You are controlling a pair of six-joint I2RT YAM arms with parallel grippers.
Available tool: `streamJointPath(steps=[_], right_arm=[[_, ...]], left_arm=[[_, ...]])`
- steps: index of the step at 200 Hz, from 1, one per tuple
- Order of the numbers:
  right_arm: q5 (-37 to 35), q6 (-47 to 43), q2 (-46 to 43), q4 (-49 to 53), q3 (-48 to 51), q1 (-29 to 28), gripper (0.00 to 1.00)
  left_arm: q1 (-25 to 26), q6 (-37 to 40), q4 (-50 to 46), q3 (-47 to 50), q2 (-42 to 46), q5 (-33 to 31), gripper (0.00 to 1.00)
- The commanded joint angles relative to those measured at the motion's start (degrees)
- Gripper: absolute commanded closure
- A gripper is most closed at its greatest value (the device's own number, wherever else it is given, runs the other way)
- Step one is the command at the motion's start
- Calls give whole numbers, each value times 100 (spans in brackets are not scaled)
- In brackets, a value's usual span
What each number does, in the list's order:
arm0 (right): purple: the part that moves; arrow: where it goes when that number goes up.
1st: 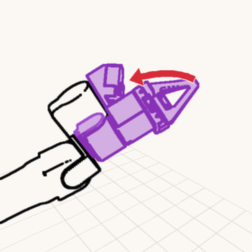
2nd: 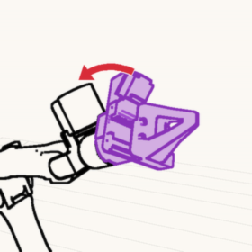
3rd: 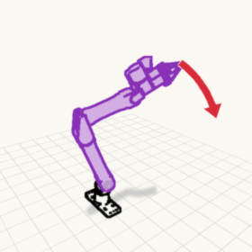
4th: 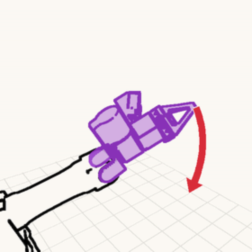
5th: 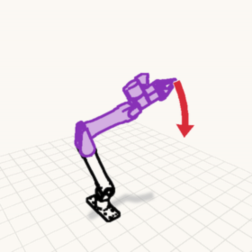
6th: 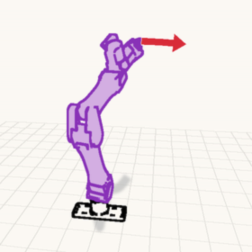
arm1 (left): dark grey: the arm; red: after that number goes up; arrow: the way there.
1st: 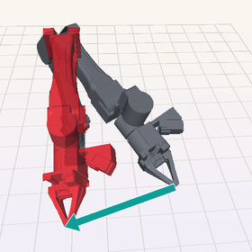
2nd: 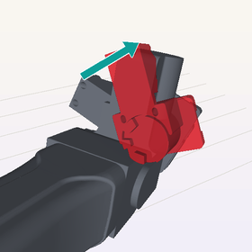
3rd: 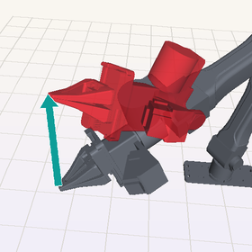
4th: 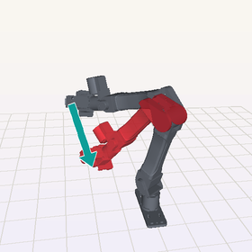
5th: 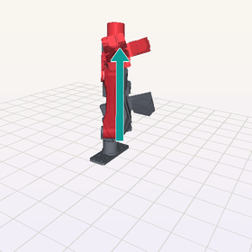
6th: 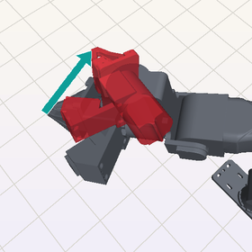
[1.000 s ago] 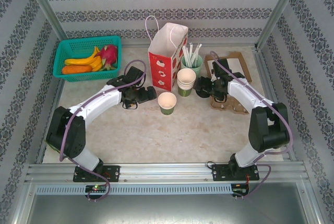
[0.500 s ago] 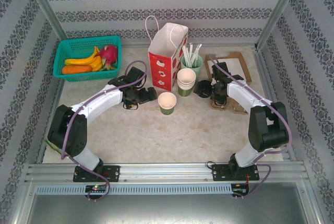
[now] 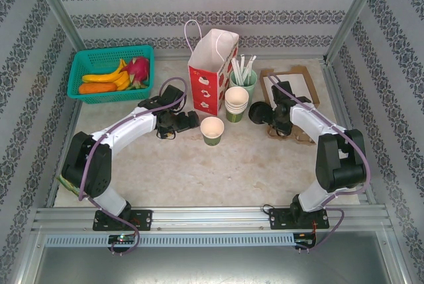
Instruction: Pack the takeout coffee
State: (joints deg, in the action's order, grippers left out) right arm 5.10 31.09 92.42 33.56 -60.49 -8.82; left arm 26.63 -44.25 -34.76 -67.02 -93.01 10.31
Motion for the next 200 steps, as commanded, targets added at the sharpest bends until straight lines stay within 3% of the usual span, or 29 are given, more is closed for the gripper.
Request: streamJointPath(steps=[1, 106, 118, 152, 200], right_arm=[[-351, -188, 92, 255, 116, 47, 4], [-2108, -487, -218, 1183, 165, 289, 18], [-1822, -554, -308, 1167, 84, 297, 18], [51, -509, -468, 432, -60, 289, 17], [138, -498, 204, 38, -637, 296, 36]], left_arm=[[62, -22, -151, -195, -68, 33, 1], [63, 24, -166, -185, -86, 34, 1], [61, 43, -135, -181, -78, 36, 1], [62, 111, 120, -100, 34, 156, 1], [61, 389, 730, 116, 276, 776, 1]])
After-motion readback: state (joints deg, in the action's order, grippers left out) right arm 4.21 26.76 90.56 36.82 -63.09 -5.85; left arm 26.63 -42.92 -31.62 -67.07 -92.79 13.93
